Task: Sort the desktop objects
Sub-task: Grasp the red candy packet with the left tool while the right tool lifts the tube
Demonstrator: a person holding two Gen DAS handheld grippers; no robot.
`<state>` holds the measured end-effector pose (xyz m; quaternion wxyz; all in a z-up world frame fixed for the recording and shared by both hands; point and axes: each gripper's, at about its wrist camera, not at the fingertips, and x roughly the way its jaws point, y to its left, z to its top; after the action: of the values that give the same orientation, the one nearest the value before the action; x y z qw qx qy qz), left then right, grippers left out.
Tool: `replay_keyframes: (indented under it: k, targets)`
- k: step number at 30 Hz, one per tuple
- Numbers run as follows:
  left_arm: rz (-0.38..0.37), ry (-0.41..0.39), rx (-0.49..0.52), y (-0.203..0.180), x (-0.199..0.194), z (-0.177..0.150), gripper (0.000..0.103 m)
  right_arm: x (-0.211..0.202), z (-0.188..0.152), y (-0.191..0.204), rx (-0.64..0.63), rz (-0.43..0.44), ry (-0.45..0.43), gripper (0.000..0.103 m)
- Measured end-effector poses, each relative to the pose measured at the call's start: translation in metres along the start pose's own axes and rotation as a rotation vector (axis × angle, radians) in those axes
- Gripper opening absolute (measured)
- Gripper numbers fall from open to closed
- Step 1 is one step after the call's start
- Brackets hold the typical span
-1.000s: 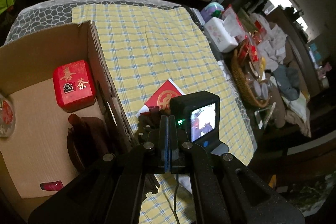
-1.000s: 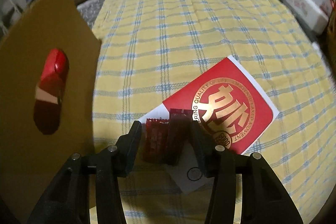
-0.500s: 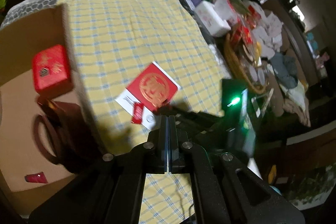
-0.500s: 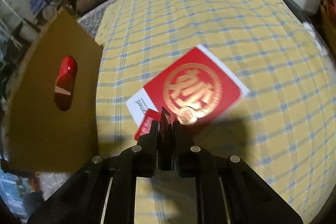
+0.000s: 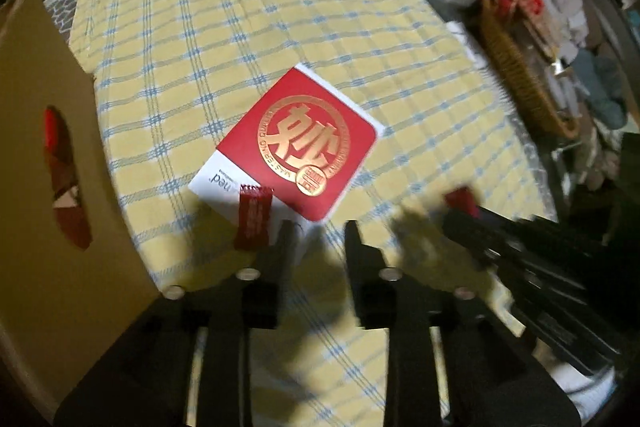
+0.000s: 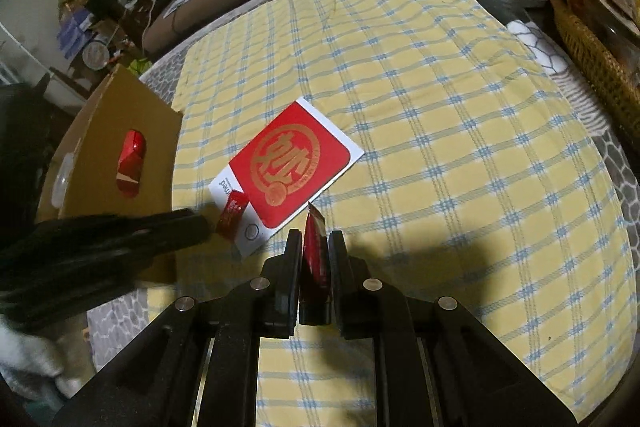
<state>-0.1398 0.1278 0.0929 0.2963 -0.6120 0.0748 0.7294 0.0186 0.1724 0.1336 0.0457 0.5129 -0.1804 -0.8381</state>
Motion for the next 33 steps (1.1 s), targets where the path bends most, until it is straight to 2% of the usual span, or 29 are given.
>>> replay_keyframes:
  k: [2,9,14,19,21,24,27,29,33]
  targets:
    - [0.021,0.012,-0.01,0.004,0.012,0.003,0.037,-0.002,0.0,-0.002,0.002,0.015,-0.003,0.013]
    - [0.129,0.037,-0.015,0.015,0.041,0.008,0.038,0.0,0.001,-0.005,0.0,0.058,-0.005,0.013]
    - [0.176,0.039,0.013,0.015,0.047,0.007,0.038,0.008,0.001,-0.008,0.001,0.074,0.003,0.013]
    - [0.19,0.045,0.049,0.009,0.047,0.005,0.038,0.011,-0.002,-0.01,0.004,0.079,0.007,0.013]
    - [0.194,0.051,0.059,0.008,0.046,0.002,0.034,0.011,-0.002,-0.01,0.007,0.079,0.007,0.013]
    - [0.167,0.084,0.067,0.007,0.044,-0.002,0.034,0.01,-0.003,-0.01,0.004,0.077,0.004,0.013]
    - [0.178,0.08,0.093,0.006,0.043,-0.005,0.034,0.01,-0.003,-0.009,0.002,0.078,0.003,0.013]
    - [0.192,0.064,0.101,0.006,0.041,-0.006,0.017,0.009,-0.003,-0.008,0.002,0.079,0.002,0.013]
    - [0.164,0.051,0.068,0.011,0.037,-0.008,0.017,0.007,-0.003,-0.006,-0.005,0.07,0.006,0.013]
